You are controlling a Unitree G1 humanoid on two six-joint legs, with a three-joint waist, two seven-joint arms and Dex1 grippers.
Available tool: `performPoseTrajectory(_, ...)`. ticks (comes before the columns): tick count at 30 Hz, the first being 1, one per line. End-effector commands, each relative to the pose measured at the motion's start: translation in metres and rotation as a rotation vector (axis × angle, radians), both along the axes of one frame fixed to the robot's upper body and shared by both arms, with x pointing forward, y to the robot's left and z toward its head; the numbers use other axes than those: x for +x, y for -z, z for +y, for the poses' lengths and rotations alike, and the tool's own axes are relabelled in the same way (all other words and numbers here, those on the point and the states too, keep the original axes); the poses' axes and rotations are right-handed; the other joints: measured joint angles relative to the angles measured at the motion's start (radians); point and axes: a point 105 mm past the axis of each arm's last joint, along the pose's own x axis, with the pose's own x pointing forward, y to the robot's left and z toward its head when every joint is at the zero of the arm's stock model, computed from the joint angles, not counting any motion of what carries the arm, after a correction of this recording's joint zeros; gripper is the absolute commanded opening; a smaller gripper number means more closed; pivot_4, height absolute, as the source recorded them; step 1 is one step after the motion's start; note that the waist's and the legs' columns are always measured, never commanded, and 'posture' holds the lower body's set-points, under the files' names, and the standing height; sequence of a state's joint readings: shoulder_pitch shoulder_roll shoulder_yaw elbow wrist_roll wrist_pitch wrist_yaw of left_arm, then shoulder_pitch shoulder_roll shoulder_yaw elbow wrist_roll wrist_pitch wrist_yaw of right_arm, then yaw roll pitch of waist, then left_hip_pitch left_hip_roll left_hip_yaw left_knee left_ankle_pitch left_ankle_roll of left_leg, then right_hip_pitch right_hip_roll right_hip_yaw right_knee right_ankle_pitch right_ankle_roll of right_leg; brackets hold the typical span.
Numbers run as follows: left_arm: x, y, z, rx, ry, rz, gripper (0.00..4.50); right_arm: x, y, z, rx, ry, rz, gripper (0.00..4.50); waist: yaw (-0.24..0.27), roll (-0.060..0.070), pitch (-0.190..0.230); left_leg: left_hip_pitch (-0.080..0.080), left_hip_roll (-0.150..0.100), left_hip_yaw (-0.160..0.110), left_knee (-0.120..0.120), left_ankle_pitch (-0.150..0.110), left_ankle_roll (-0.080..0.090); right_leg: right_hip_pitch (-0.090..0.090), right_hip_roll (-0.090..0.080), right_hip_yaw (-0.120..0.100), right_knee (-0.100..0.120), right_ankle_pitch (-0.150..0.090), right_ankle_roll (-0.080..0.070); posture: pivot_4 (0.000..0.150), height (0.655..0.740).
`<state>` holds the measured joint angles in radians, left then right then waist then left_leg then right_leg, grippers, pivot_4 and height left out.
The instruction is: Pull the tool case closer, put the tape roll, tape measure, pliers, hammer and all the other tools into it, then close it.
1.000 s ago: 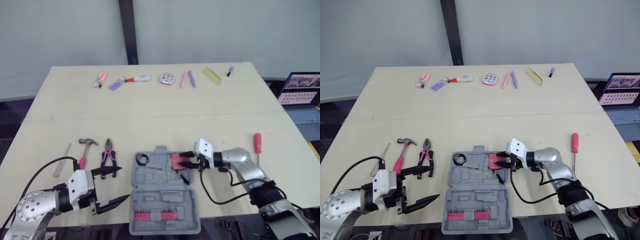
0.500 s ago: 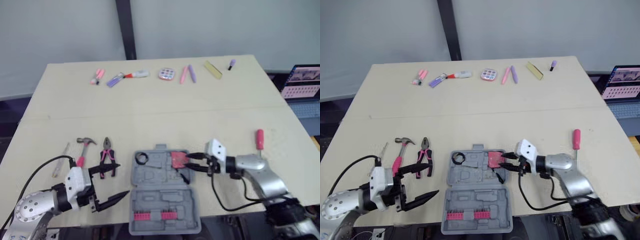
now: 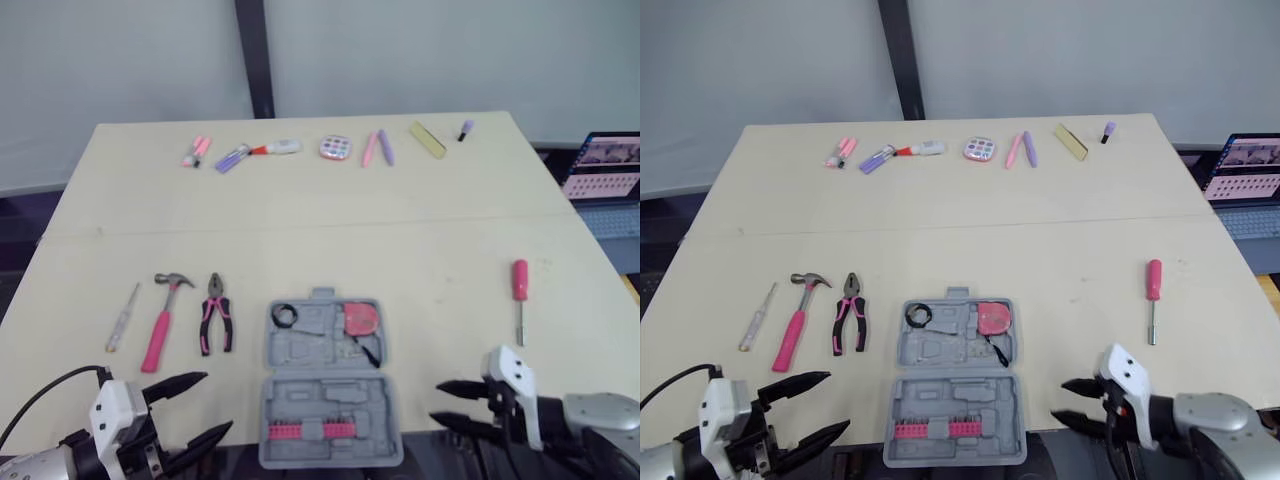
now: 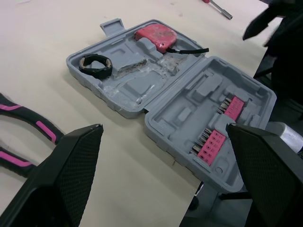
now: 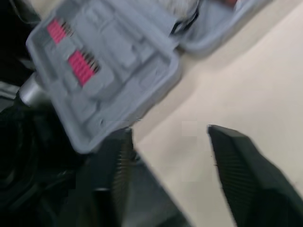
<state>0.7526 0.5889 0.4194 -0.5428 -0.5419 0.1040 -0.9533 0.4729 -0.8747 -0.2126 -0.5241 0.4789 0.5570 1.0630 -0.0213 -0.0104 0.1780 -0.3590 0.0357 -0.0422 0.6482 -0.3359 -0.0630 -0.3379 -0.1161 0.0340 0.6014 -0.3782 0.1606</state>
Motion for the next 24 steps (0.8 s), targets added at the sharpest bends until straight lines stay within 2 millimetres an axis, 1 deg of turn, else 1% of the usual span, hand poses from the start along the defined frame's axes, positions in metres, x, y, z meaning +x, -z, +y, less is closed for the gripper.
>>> performPoseTrajectory(1, -0.01, -0.001, 0.005, 0.033, -0.007, -0.019, 4.5, -0.007, -0.007, -0.004, 0.006, -0.03, -0.01, 4.44, 0.0, 0.0, 0.0, 0.0, 0.0, 0.0, 0.0, 0.0, 0.0, 0.0, 0.0, 0.0, -0.001, 0.0, 0.0, 0.15, 0.74)
performPoseTrajectory(5, -0.021, 0.005, 0.009, 0.078, 0.006, -0.023, 4.5, -0.01, -0.006, -0.007, 0.006, -0.026, -0.003, 4.44, -0.002, -0.001, 0.0, -0.001, 0.0, 0.001, 0.0, 0.0, 0.0, 0.0, 0.0, 0.001, -0.003, 0.0, 0.0, 0.15, 0.74)
performPoseTrajectory(7, -0.023, 0.006, 0.009, 0.078, 0.006, -0.023, 4.5, -0.008, -0.005, -0.008, 0.005, -0.023, -0.008, 4.44, -0.001, -0.001, 0.0, -0.001, 0.0, 0.001, 0.0, 0.0, 0.0, 0.0, 0.0, 0.001, -0.004, 0.0, 0.0, 0.15, 0.74)
performPoseTrajectory(13, -0.02, 0.005, 0.007, 0.058, 0.005, -0.054, 4.5, -0.001, -0.006, -0.006, 0.017, -0.027, -0.031, 4.44, 0.001, -0.001, 0.0, -0.001, 0.0, 0.001, 0.0, 0.0, 0.0, 0.0, 0.0, 0.001, -0.004, 0.0, 0.0, 0.15, 0.74)
performPoseTrajectory(18, -0.016, 0.003, 0.006, 0.026, -0.018, -0.057, 4.5, 0.004, -0.009, -0.01, 0.014, -0.037, -0.06, 4.44, 0.012, -0.001, 0.0, -0.001, 0.0, 0.001, 0.0, 0.0, 0.0, 0.0, 0.0, 0.001, -0.004, 0.002, 0.003, 0.15, 0.74)
performPoseTrajectory(20, -0.012, -0.001, 0.006, 0.005, -0.054, -0.062, 4.5, 0.011, -0.013, -0.009, 0.008, -0.043, -0.133, 4.44, 0.015, -0.001, 0.0, -0.001, 0.0, 0.001, 0.0, 0.0, 0.0, 0.0, 0.0, 0.001, -0.004, 0.002, 0.003, 0.15, 0.74)
performPoseTrajectory(22, -0.005, -0.007, 0.008, -0.038, -0.129, -0.069, 4.5, 0.018, -0.022, -0.005, 0.047, -0.043, -0.218, 4.44, 0.017, -0.001, 0.0, -0.001, 0.0, 0.001, 0.0, 0.0, 0.0, 0.0, 0.0, 0.001, -0.004, 0.002, 0.003, 0.15, 0.74)
performPoseTrajectory(24, 0.011, -0.02, 0.013, -0.119, -0.304, -0.105, 4.5, 0.026, -0.04, -0.001, 0.094, -0.058, -0.366, 4.44, 0.018, -0.001, 0.0, -0.001, 0.0, 0.001, 0.001, 0.0, 0.0, 0.0, 0.0, 0.001, -0.003, 0.003, 0.006, 0.15, 0.74)
